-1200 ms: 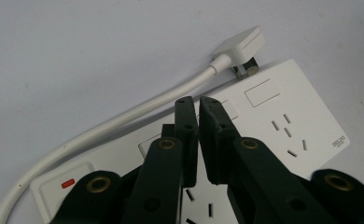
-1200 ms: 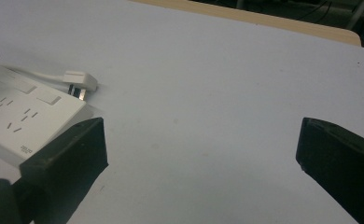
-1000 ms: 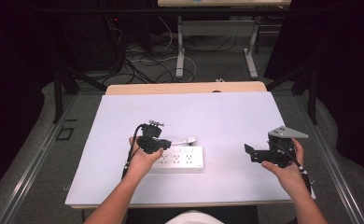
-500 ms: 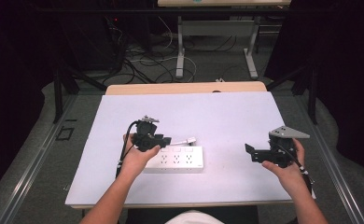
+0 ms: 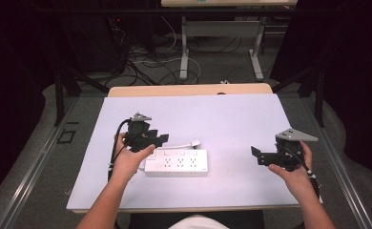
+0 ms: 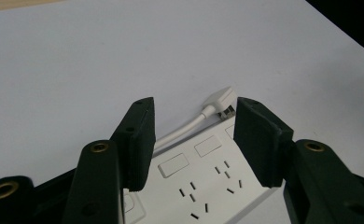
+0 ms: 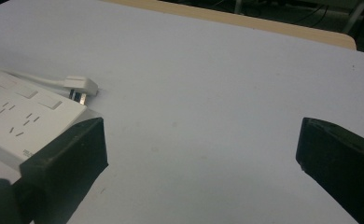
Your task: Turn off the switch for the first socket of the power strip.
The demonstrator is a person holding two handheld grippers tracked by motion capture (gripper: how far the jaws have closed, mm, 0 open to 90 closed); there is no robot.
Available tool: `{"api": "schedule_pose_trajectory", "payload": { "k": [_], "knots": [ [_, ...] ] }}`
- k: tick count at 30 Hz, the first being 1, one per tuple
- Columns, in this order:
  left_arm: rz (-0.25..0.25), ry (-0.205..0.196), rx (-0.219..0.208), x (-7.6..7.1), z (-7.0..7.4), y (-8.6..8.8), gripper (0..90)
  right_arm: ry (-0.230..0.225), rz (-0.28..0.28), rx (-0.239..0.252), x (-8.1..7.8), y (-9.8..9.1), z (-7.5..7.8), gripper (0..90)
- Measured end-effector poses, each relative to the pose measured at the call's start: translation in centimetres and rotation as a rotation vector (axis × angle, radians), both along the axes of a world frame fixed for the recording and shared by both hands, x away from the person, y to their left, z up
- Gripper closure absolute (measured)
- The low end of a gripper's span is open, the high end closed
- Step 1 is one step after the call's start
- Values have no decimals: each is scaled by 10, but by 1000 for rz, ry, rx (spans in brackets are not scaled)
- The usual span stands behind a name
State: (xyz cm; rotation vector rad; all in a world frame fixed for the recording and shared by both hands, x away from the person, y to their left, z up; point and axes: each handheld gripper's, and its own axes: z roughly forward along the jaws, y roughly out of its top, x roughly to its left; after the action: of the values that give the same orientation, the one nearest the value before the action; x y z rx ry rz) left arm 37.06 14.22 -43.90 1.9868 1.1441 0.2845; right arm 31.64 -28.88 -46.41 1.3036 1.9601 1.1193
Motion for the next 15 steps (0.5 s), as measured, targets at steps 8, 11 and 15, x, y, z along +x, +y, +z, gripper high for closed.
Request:
{"api": "schedule_pose_trajectory", "payload": {
  "k": [8, 11, 15],
  "knots": [
    [20, -52, -32, -5, 10, 14, 370, -6, -2, -2, 0, 0, 0, 13],
    [51, -58, -40, -7, 13, 21, 335, -2, -1, -2, 0, 0, 0, 13],
    [91, -68, -43, -10, 14, 30, 297, -6, -2, -1, 0, 0, 0, 13]
  ]
}}
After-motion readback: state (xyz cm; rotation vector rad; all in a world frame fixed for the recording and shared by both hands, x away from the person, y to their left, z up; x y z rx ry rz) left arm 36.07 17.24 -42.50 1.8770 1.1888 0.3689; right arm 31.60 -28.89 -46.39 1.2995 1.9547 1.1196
